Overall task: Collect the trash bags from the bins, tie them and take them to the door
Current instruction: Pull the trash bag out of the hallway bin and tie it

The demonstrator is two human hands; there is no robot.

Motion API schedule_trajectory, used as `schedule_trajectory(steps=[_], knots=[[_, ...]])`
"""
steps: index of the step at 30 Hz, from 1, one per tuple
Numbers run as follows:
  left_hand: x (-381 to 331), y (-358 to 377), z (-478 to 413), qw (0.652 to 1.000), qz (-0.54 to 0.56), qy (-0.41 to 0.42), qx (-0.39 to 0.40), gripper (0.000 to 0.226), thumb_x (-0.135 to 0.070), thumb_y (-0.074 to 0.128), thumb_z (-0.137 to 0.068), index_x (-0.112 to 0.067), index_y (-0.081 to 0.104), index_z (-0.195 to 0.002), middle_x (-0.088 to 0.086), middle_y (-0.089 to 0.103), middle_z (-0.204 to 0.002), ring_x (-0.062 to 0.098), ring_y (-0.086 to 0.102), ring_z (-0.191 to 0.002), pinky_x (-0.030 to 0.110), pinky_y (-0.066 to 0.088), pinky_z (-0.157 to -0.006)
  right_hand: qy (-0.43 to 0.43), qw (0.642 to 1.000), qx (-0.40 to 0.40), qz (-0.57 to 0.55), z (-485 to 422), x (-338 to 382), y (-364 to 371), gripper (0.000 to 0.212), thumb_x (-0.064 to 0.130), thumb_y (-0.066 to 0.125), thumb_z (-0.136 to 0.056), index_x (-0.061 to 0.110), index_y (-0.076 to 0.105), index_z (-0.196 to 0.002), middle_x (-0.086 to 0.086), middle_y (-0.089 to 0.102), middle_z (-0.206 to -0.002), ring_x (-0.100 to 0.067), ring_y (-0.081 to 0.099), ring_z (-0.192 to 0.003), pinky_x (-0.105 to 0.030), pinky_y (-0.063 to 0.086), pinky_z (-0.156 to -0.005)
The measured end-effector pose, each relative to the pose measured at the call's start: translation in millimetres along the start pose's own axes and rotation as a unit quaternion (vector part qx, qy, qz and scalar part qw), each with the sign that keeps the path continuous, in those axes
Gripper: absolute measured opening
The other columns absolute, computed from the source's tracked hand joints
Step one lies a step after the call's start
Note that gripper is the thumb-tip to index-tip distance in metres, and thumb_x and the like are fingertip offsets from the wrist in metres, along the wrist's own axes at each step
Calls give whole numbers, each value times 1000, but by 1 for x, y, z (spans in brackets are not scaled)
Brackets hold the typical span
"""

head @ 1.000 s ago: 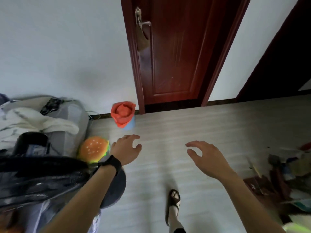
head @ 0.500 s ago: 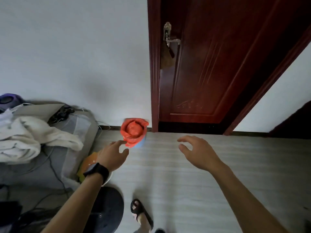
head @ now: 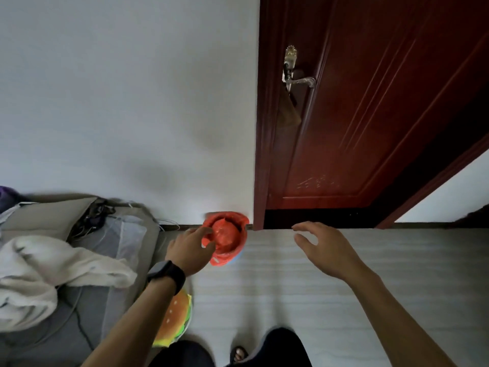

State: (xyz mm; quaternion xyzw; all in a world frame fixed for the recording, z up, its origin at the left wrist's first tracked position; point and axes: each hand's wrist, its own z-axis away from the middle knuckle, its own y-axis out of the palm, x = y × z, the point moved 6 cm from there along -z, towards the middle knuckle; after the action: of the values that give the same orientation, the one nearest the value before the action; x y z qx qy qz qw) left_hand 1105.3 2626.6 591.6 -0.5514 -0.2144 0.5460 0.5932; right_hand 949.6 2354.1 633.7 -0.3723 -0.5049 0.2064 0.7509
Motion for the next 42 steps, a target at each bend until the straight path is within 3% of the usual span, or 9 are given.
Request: schedule_trajectory(steps=[5, 13, 17, 23, 31, 35, 42], knots=[[14, -15, -79, 999, -24, 14, 32, 51, -51, 43, -83, -37, 55, -131, -4, 60, -133, 21, 55, -122, 40, 44, -100, 26, 999, 14, -32, -72, 3, 24, 30, 43, 52, -97, 37, 62, -124, 15, 60, -129, -7, 53, -121, -26, 41, -99], [15, -26, -192, 994, -66, 42, 77, 42, -43, 51, -90, -36, 55, -131, -1, 60, -131, 24, 54, -121, 40, 42, -102, 73, 993, 26, -86, -169, 5, 46, 33, 42, 54, -96, 31, 61, -126, 11, 63, -128, -10, 56, -120, -30, 44, -101], [-2, -29, -240, 987, -82, 74, 114, 41, -41, 51, -90, -39, 53, -131, -1, 61, -129, 25, 54, -121, 39, 41, -103, 98, 991, 47, -84, -202, 6, 53, 35, 42, 52, -98, 30, 59, -130, 11, 61, -132, -9, 54, -123, -24, 40, -99], [-30, -13, -302, 964, -119, 152, 181, 40, -41, 47, -89, -38, 54, -129, -3, 61, -129, 24, 55, -119, 40, 41, -102, 139, 987, 44, -70, -236, 10, 66, 37, 43, 49, -99, 29, 57, -132, 9, 60, -135, -14, 53, -125, -30, 43, -105], [-57, 37, -378, 877, -195, 340, 277, 36, -41, 44, -90, -40, 52, -126, -3, 64, -120, 24, 59, -109, 40, 46, -94, 292, 952, -6, -89, -265, 1, 137, 38, 47, 46, -97, 33, 55, -131, 6, 61, -132, -17, 54, -121, -39, 47, -102], [-33, 75, -409, 822, -285, 388, 304, 42, -42, 44, -94, -33, 50, -135, 0, 58, -133, 26, 54, -119, 42, 43, -100, 355, 928, -9, -116, -282, -10, 206, 38, 46, 46, -96, 30, 56, -129, 4, 64, -126, -21, 57, -120, -40, 47, -100], [29, 190, -438, 753, -336, 434, 364, 44, -38, 40, -97, -28, 45, -139, 0, 49, -143, 23, 45, -131, 41, 37, -109, 464, 860, 47, -208, -298, -71, 367, 48, 47, 45, -94, 21, 47, -134, -5, 62, -130, -27, 57, -122, -44, 48, -99]])
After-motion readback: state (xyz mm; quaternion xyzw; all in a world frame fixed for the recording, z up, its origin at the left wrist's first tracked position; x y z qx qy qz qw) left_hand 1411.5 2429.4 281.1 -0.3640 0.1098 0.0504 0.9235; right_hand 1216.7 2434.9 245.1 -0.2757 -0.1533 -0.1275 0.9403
